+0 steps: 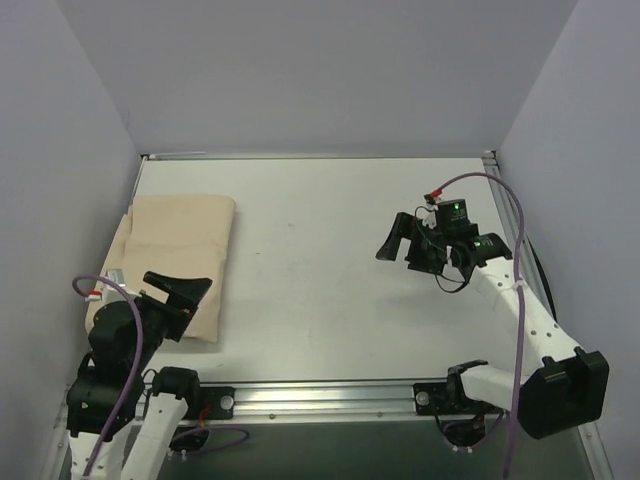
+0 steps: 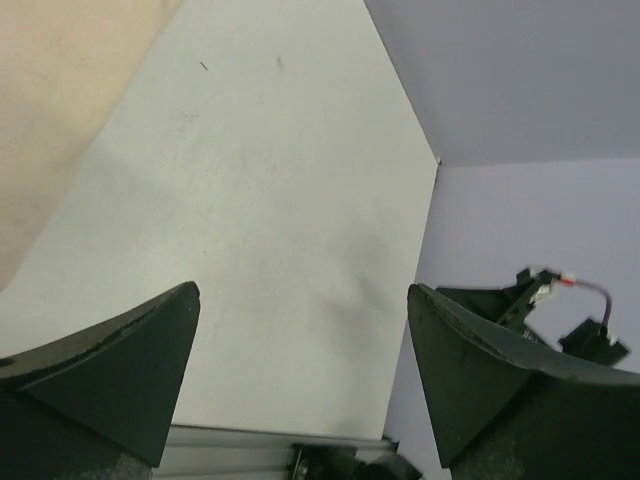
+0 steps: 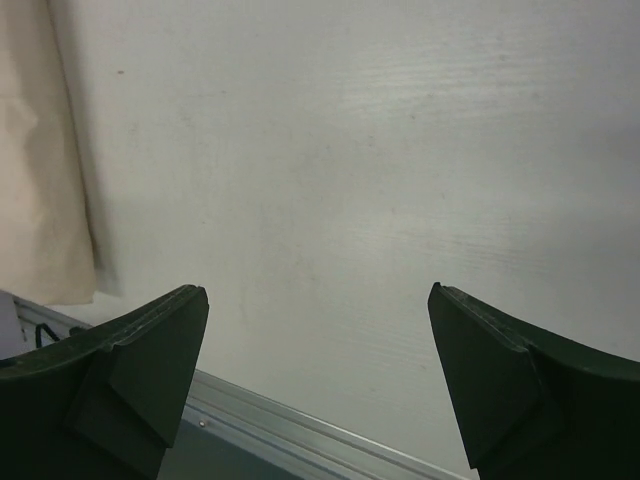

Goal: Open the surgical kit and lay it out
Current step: Move the surgical kit at the center of the board.

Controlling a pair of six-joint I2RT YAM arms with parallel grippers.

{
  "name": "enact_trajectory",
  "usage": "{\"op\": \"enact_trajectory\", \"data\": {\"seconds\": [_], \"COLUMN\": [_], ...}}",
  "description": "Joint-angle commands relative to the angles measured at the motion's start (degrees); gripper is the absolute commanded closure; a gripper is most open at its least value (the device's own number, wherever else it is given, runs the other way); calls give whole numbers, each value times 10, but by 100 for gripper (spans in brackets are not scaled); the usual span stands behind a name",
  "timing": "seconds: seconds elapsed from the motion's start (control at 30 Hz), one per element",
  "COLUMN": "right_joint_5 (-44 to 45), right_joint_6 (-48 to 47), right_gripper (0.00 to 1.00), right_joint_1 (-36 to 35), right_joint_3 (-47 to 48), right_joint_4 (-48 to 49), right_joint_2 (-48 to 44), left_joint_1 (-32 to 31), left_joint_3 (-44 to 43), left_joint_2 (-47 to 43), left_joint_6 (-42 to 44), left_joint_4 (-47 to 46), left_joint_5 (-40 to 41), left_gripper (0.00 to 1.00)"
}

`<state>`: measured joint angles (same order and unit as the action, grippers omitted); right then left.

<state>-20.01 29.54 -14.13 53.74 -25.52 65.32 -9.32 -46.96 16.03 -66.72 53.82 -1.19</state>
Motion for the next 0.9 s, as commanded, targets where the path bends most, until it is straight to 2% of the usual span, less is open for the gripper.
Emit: {"op": "enact_trajectory", "data": {"seconds": [0.0,0.03,0.1,0.17,0.3,0.33,0.43,0.6,0.77,0.87], "right_joint_5": [-85,-99,-115,-112,-108,-110,-100,-120,-136,-123], "right_joint_6": [-22,-6,13,25,50,57,78,119,178,185], "right_gripper": [0,0,0,0,0,0,0,0,0,0], "right_joint_1": [-20,-28,-62,-91,-178,-192,-230,-275,-317,-338], "right_joint_3": [47,51,67,107,194,212,271,359,371,396], "right_joint_4": [77,106,185,234,300,310,352,390,500,497], "right_joint_2": [51,72,96,148,269,312,379,481,542,575], "left_joint_1": [-2,-2,-2,-1,-1,-1,0,2,4,4], "left_joint_3": [-97,-108,-150,-186,-271,-283,-309,-298,-329,-340], "left_joint_2": [64,83,166,236,303,306,313,300,312,322], "left_joint_6": [132,199,230,252,291,291,260,245,245,252], "left_joint_4": [8,-12,-5,23,172,197,276,273,293,293], "left_joint_5": [-53,-91,-148,-158,-33,39,121,110,152,142], "left_gripper": [6,6,6,6,6,6,6,6,6,6]}}
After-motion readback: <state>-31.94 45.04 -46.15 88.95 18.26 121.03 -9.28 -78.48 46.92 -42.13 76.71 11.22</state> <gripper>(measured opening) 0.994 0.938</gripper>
